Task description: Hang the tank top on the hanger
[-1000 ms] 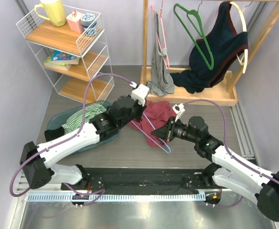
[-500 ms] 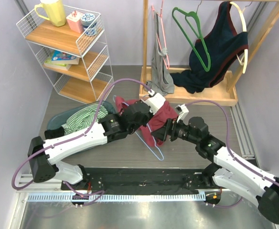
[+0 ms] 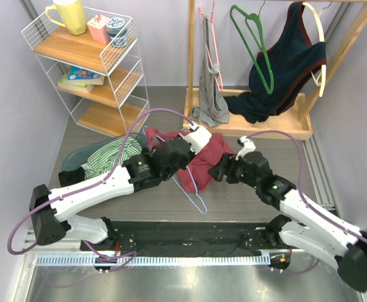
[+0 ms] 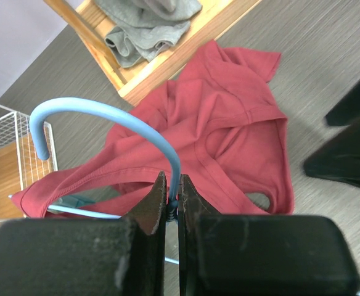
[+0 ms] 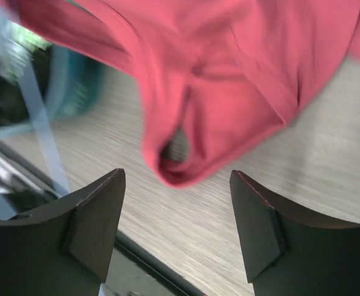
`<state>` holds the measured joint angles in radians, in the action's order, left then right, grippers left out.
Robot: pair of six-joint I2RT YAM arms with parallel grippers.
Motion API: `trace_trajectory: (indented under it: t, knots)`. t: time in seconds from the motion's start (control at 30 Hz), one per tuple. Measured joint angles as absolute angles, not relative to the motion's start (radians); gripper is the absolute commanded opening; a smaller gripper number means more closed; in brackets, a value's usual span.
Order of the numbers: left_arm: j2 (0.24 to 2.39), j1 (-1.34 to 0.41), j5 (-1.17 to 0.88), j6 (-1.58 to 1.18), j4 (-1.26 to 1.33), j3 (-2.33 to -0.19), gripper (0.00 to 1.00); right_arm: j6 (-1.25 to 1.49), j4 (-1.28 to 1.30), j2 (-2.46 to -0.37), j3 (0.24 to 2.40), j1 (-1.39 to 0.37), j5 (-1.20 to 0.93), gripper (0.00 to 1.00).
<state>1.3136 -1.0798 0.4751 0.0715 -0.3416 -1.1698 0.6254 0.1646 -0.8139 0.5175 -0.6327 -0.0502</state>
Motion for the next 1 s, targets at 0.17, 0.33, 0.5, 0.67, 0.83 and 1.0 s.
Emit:
trace_trajectory:
  t: [0.17,0.33,0.5,0.67,0.83,1.0]
  knots:
    - [1.298,-1.08,0.451,0.066,-0.341,-1.168,0.0,0.632,0.107,-1.005,0.473,-0.666,-0.063,0.72]
    - [1.295,-1.08,0.448,0.066,-0.342,-1.163,0.0,0.676,0.045,-1.133,0.48,-0.74,-0.043,0.7]
    - [1.293,-1.08,0.445,0.066,-0.342,-1.161,0.0,0.751,-0.025,-1.243,0.484,-0.793,-0.009,0.7]
    - [1.293,-1.08,0.445,0.066,-0.342,-1.161,0.0,0.817,-0.08,-1.312,0.484,-0.822,0.006,0.69]
    - [1.293,-1.08,0.446,0.067,-0.342,-1.161,0.0,0.853,-0.141,-1.38,0.5,-0.828,0.005,0.33]
    - [1.293,-1.08,0.459,0.072,-0.342,-1.159,0.0,0.865,-0.156,-1.432,0.515,-0.828,0.01,0.01]
